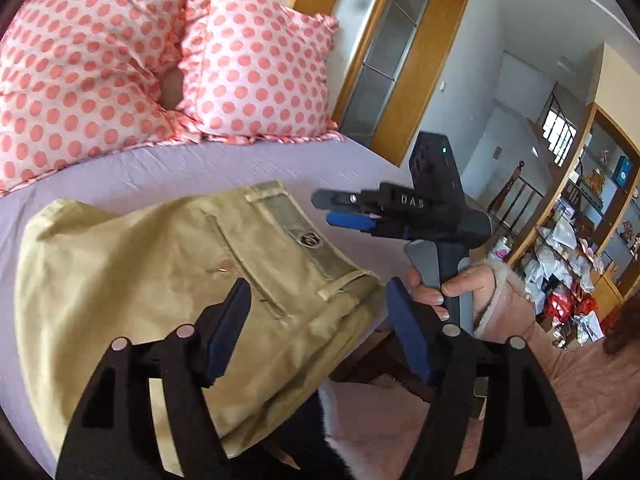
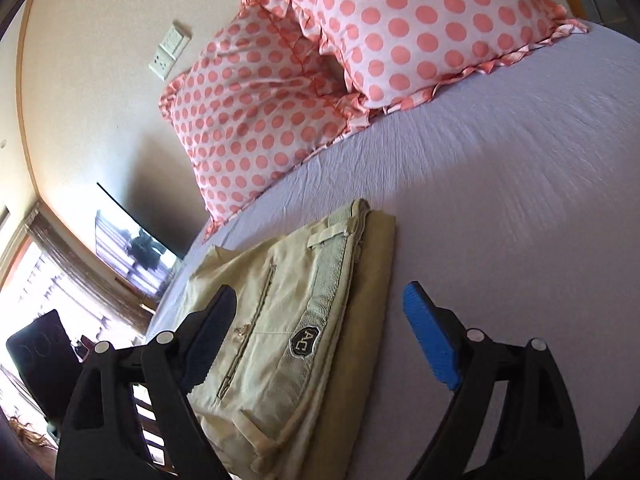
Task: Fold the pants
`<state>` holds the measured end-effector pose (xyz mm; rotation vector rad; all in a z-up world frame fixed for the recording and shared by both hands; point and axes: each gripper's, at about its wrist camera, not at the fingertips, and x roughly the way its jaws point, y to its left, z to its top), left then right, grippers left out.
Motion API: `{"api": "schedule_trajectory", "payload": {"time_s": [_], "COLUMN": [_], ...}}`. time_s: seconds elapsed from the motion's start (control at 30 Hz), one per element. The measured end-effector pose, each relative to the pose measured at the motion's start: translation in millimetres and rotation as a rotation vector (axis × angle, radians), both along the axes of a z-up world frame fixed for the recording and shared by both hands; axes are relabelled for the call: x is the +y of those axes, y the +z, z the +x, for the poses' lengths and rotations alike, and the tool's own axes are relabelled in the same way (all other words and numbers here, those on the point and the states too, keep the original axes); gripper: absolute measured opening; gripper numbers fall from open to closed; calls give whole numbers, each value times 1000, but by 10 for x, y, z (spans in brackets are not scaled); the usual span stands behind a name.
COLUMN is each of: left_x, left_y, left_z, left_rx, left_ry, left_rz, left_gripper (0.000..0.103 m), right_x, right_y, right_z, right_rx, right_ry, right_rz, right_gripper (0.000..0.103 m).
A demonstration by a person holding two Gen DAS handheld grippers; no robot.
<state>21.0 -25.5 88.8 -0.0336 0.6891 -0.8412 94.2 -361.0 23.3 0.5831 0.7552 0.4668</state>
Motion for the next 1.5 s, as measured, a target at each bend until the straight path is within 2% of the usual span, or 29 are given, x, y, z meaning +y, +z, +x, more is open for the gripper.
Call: {"api": "schedule_trajectory", "payload": {"time_s": [0.07,0.1,0.17,0.2,0.27,0.4,0.57,0.6,0.63,0.7,0.73,0.77,0.83,0.97,1.07,1.13,1.2,1.27,1.3,1.33,1.37,1.43,1.5], "left_x": [324,495,834,980,1196,1369,1381,1389,1387,1415,1440,1466,1450,1279,1120,1003,892,886,906,927,937,963,956], "left_y": [50,41,-38,-103,-245,-516,-608,-620,-650,-723,-743,-736,-633,-293,-121,-138,-271,-391,-396,-364,-311,-184,-61], "left_z": [123,221,439,557,767,1085,1322,1392,1475,1560,1583,1582,1559,1653,1918,2157,2390,2472,2433,2358,2267,2046,1825], "left_rx": [-29,-30,13,57,161,344,409,429,449,503,523,528,494,357,240,195,211,239,228,196,155,85,51], "left_ry": [171,273,423,462,474,417,379,367,352,350,341,327,334,340,382,428,488,534,544,564,587,608,570], "left_rz": [43,76,104,104,73,-11,-93,-125,-155,-180,-198,-219,-202,-135,-73,-14,69,125,126,138,163,170,96], "left_gripper": [74,74,74,72,72,72,74,74,69,23,16,11,8,6,6,7,12,20,24,24,24,32,50], "right_x": [83,117,147,154,167,116,138,159,169,139,124,117,136,188,197,178,184,233,228,212,179,126,156], "right_y": [-44,-72,-105,-111,-128,-166,-184,-192,-220,-289,-290,-276,-207,94,295,328,240,100,60,74,114,249,342], "right_z": [99,148,201,214,240,296,372,388,414,448,458,470,509,737,999,1187,1360,1462,1447,1384,1301,1118,1001], "right_rx": [34,52,61,63,73,90,102,103,116,136,135,130,111,26,-45,-66,-32,57,87,81,54,-15,-59], "right_ry": [13,18,23,33,53,67,95,112,141,184,188,192,197,195,160,112,65,2,-35,-74,-91,-99,-62], "right_rz": [-46,-63,-84,-88,-82,-40,-11,-4,25,139,156,167,168,123,84,56,10,-124,-205,-259,-264,-230,-187], "right_gripper": [84,79,72,65,56,49,47,35,14,11,10,10,9,9,9,9,10,22,30,34,38,61,66]}}
